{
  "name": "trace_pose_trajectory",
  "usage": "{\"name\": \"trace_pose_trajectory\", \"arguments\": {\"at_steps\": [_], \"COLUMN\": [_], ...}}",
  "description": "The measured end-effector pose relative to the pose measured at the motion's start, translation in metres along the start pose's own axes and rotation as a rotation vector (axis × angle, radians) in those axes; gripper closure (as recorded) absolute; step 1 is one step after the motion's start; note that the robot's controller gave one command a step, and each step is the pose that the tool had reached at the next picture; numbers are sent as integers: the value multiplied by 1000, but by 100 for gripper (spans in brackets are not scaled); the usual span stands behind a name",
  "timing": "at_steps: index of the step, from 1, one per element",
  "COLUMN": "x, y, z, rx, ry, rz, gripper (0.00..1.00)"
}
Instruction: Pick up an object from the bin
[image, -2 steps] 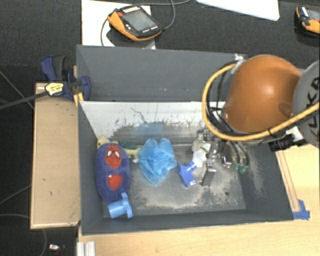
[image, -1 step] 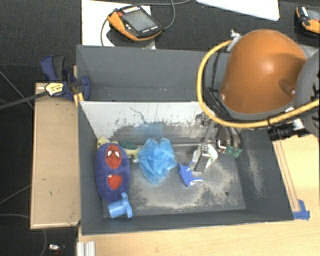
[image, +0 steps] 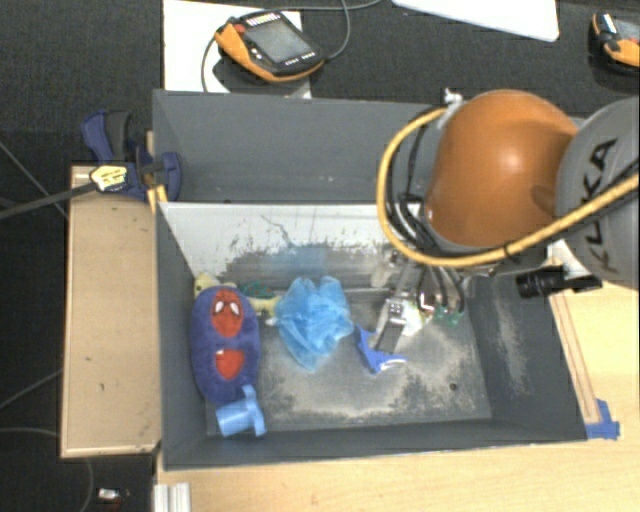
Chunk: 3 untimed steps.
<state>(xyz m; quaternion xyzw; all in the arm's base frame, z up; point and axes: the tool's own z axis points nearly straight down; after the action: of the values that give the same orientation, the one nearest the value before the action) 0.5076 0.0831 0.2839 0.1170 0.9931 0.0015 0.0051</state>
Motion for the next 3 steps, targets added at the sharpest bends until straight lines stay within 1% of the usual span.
{"name": "trace_pose_trajectory", "arguments": {"at_steps": [1,2,3], "x": [-29,-34,-25], "y": [3,-8,6], "z": [28,63,102], "rx": [-4,0,-1], "ry": [-5,1,-3], "rz": [169,176,-40], "gripper": [0,0,0]}}
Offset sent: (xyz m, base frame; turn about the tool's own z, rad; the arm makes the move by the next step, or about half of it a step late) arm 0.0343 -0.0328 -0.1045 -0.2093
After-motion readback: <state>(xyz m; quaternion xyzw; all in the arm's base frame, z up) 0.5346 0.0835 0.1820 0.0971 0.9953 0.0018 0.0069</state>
